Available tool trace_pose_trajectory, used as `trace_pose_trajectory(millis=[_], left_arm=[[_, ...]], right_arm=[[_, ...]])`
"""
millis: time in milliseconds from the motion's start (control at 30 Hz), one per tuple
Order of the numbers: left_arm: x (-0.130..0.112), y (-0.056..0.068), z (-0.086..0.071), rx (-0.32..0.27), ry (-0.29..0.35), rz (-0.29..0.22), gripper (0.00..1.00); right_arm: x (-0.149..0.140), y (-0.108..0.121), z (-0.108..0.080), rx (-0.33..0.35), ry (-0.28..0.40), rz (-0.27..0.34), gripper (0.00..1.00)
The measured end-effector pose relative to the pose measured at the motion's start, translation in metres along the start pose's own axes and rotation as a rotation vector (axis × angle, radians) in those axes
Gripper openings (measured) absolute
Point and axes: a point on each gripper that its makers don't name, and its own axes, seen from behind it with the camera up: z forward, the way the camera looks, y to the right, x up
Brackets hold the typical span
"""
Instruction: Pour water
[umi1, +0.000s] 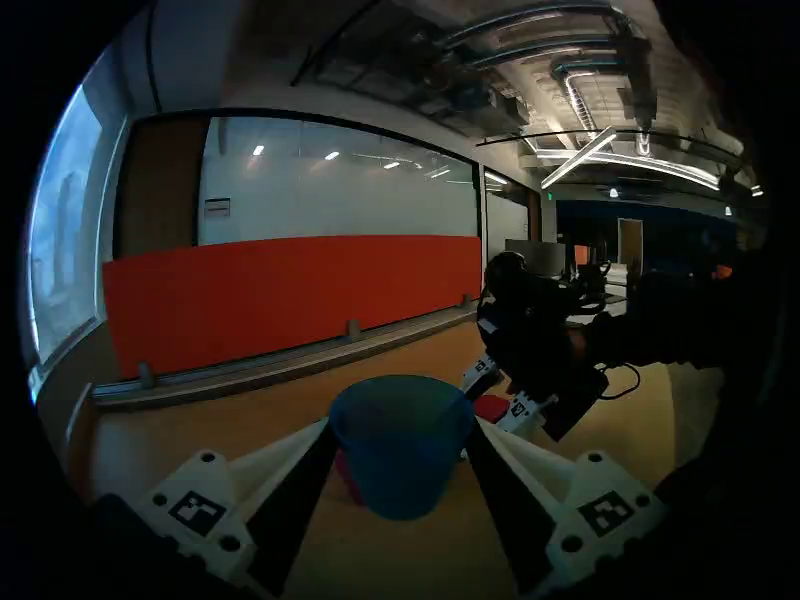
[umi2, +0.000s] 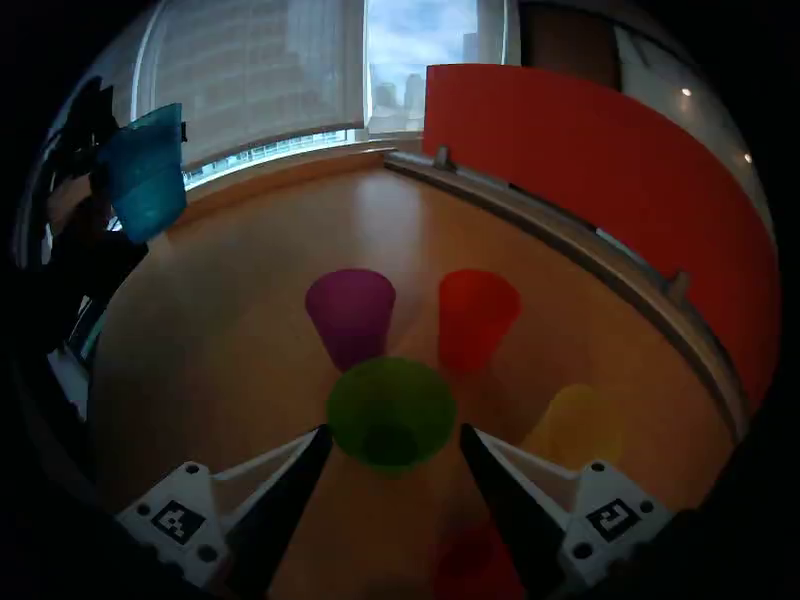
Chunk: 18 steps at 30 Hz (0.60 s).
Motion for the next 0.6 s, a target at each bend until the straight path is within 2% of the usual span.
trace_pose_trajectory(millis=[400, 600], left_arm=[[-0.003, 0.0, 0.0, -0.001, -0.001, 0.001, 0.86], [-0.004, -0.001, -0.001, 0.0, -0.002, -0.001, 0.86]], right_arm=[[0.002, -0.003, 0.017, -0.001, -0.006, 0.006, 1.0], [0.002, -0.004, 0.02, -0.005, -0.008, 0.006, 0.92]])
